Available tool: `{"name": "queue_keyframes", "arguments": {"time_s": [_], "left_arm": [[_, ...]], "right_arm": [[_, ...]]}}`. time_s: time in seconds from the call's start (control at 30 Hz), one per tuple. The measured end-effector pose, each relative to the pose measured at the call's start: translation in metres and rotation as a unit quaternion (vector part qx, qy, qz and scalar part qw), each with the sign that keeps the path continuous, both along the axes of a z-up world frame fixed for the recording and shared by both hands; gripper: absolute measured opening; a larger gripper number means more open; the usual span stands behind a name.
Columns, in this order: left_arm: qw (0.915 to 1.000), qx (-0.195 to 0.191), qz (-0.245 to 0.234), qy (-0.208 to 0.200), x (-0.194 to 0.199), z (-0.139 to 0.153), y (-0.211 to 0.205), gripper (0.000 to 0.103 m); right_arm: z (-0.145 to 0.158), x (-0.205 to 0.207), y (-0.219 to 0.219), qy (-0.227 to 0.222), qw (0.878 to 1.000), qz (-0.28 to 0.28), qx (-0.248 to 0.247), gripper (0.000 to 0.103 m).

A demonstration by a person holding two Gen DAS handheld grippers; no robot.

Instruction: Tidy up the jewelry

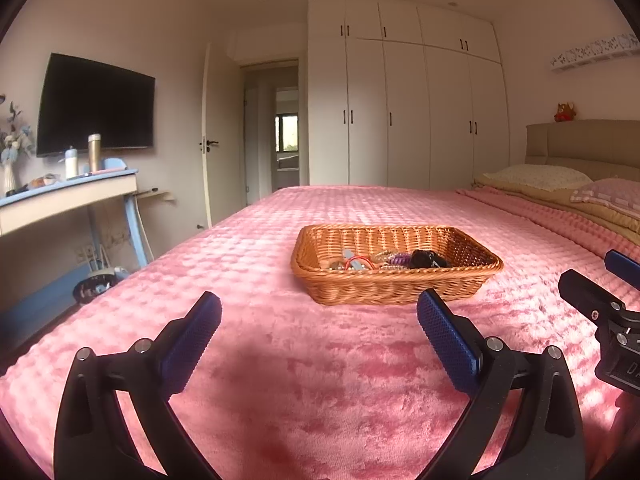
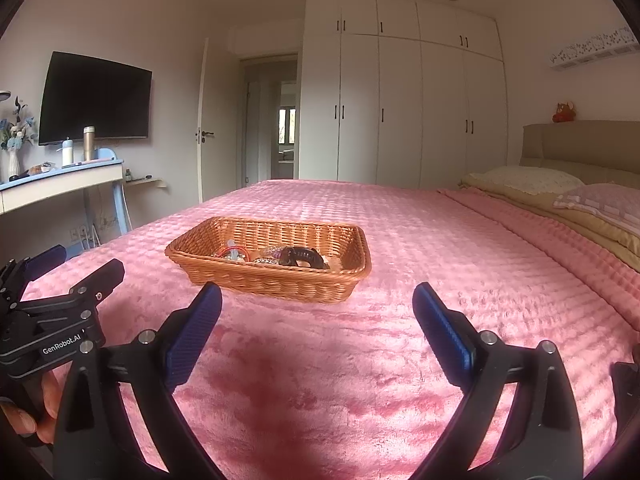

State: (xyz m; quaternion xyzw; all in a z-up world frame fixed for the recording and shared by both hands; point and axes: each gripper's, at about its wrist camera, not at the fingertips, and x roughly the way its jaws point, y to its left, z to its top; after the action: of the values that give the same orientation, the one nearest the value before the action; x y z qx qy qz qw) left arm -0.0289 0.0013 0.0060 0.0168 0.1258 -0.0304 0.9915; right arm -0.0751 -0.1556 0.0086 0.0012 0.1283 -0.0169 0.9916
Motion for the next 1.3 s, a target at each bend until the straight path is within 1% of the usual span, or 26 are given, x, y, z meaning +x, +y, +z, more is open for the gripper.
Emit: {"name": "queue_keyframes", "arguments": {"time_s": [0.17,0.4,1.3], "left_arm": [[1.0,-0.001,-0.002,0.003,0.0012,-0.0002,-0.0003,0.095],[1.0,0.0,-0.003,0.005,0.0027,-0.0008,-0.0004,0.095],[0.9999,0.0,-0.005,0.009,0.0033,-0.0035,-0.0015,0.095]], "right_arm": [[-0.0007,0.0017,-0.0009,0.003,1.0,0.0,0.004,0.095],[-0.0015,0.0032,-0.0054,0.007,1.0,0.0,0.015,0.095],[-0.0018,0.0037,-0.0035,0.01,1.0,0.002,0.011,0.095]]}}
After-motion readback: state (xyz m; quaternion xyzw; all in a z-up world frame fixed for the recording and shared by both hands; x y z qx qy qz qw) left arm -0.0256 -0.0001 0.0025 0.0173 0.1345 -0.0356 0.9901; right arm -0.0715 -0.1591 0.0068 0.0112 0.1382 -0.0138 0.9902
